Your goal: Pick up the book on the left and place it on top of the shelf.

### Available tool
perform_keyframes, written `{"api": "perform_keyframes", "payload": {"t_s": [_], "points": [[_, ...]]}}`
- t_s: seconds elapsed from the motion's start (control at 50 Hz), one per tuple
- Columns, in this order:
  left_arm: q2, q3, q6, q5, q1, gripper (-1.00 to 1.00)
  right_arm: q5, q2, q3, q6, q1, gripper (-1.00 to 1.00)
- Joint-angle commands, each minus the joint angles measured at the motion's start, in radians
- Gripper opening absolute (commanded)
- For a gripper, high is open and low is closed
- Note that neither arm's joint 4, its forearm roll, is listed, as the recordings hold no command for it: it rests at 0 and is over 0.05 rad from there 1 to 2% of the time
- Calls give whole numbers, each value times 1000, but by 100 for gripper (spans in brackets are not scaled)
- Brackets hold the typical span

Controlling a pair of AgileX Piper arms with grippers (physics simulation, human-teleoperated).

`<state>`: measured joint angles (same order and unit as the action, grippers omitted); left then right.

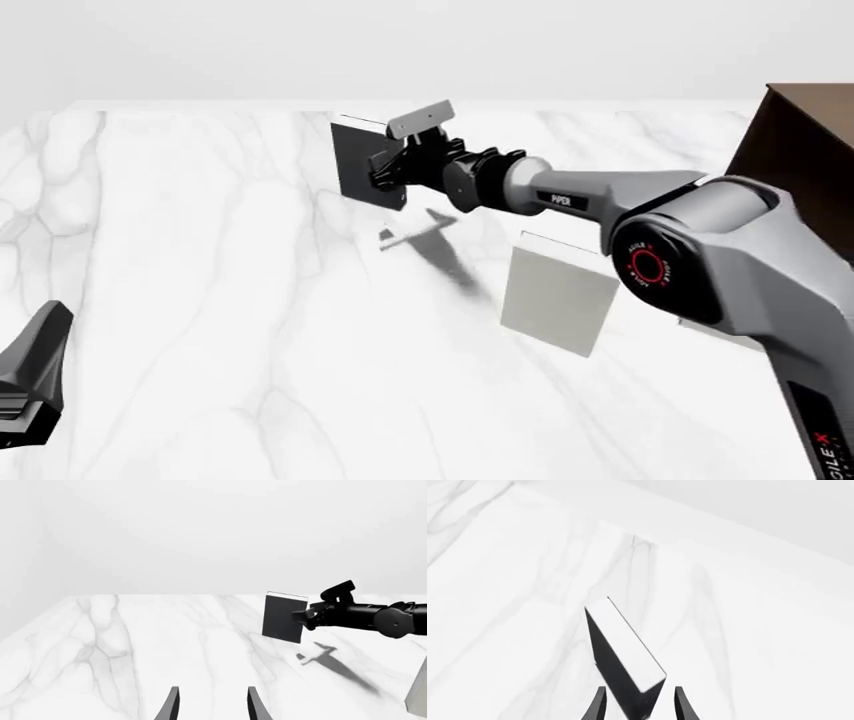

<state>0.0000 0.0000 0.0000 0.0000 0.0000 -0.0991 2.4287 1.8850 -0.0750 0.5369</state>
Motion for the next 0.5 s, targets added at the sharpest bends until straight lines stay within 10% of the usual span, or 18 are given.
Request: {"api": "perform_keyframes", "payload": {"t_s": [0.02,0.5], "points": [[0,0,0,0,0,100,8,28,30,2,-3,100],[0,0,0,0,0,100,31,67,95,5,-6,100]]}}
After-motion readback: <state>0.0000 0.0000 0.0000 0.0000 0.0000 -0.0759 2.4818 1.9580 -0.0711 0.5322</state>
